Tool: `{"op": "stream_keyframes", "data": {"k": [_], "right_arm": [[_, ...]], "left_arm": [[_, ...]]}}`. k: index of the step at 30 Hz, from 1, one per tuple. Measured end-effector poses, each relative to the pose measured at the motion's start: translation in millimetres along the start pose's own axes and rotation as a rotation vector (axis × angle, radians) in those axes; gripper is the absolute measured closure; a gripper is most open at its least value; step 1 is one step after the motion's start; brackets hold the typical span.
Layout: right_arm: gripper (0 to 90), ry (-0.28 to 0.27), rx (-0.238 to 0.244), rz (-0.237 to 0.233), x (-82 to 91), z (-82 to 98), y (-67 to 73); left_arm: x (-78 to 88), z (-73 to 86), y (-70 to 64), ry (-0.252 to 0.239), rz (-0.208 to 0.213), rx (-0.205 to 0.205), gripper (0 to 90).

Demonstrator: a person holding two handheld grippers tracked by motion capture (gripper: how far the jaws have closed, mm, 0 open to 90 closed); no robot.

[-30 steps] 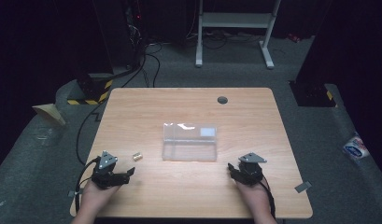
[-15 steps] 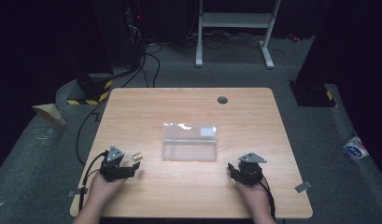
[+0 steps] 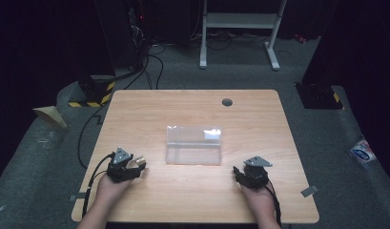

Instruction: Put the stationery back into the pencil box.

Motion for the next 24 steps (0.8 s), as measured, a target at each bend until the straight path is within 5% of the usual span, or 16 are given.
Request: {"op": "stream_keyframes", "data": {"k": [5,24], "right_arm": [[44.6,-0.002,0.015,0.001,-0.1,-0.4,-0.2],[44.5,-0.007,-0.008,0.035,0.4,-0.3,-2.4]], "left_arm": [[-6.2,-2.7,3.2,0.010,0.014,0.040,33.7],[-8.1,-3.3,-1.7,0.004,0.021,-0.010,59.6]]}}
Point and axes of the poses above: each handheld gripper's, and its own axes: x roughly backward along the jaws, z roughly out of its underside, y roughly to its left, the point moved 10 cm from there along -x, roughly forward along the jaws, and after that the axes turned 9 degrees about -z, right-handed, at the moved point
